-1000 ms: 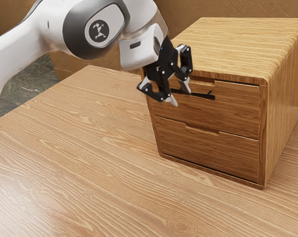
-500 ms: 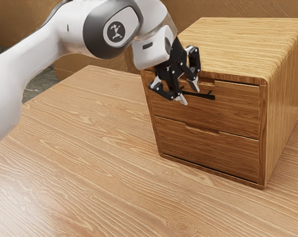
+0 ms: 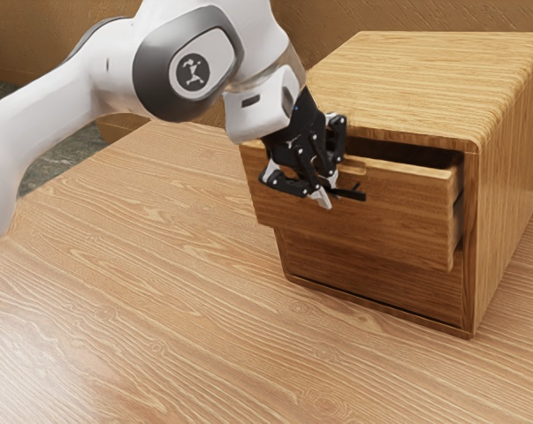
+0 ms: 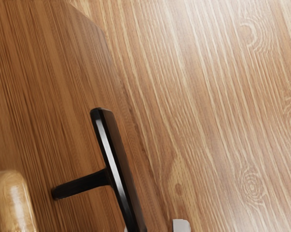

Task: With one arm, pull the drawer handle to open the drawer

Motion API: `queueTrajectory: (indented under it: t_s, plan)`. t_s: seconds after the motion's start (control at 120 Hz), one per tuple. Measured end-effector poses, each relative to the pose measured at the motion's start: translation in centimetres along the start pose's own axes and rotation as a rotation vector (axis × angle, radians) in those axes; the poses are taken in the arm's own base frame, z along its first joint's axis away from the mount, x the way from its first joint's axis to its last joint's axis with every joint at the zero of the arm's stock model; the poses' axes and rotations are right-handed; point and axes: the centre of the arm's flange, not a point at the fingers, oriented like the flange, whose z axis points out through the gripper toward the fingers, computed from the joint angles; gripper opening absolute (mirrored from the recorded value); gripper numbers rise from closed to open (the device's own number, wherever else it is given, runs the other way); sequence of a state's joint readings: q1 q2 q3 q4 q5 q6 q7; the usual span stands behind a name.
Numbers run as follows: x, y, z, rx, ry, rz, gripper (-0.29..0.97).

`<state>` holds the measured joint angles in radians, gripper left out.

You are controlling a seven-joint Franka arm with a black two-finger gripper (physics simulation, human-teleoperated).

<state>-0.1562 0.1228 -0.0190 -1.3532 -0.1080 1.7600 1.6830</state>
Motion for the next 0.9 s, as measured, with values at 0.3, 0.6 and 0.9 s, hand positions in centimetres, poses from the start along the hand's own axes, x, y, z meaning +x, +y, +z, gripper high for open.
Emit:
queueTrajectory:
  t_s: [0.3,0.6,0.9]
  plan:
    - [2.2,4.6,-1.5,-0.012,-0.014,0.025,-0.10]
    - [1.8,6.9,-2.8,0.026,-0.064,0.002,-0.09]
    - [1.3,8.8,-3.7,0.042,-0.073,-0.032,-0.06]
